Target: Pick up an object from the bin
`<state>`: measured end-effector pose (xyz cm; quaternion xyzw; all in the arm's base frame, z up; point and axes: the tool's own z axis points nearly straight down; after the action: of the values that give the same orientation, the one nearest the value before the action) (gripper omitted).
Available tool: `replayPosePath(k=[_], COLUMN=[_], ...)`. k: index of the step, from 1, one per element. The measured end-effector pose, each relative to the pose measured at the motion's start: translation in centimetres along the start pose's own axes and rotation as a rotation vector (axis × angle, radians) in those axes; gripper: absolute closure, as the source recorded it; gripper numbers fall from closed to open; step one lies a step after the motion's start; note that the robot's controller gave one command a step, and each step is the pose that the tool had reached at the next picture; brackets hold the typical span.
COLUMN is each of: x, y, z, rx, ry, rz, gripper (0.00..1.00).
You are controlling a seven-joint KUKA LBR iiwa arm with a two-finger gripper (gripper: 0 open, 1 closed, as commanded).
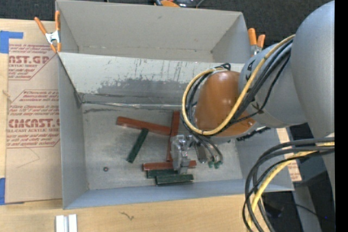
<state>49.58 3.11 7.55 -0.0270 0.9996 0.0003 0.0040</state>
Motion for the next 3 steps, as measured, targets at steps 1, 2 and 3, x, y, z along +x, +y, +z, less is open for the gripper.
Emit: replayPosePath(k=[1, 2, 3], x=[0.3, 0.1, -2.0], y=[0.0, 0.0, -1.8], z=[0.5, 0.2, -2.3], rx=[0.000, 0.000, 0.000], ry=[0.006, 0.003, 0.005], rz=[0.000, 0.000, -0.343], gripper=[0.00, 1.00, 1.00])
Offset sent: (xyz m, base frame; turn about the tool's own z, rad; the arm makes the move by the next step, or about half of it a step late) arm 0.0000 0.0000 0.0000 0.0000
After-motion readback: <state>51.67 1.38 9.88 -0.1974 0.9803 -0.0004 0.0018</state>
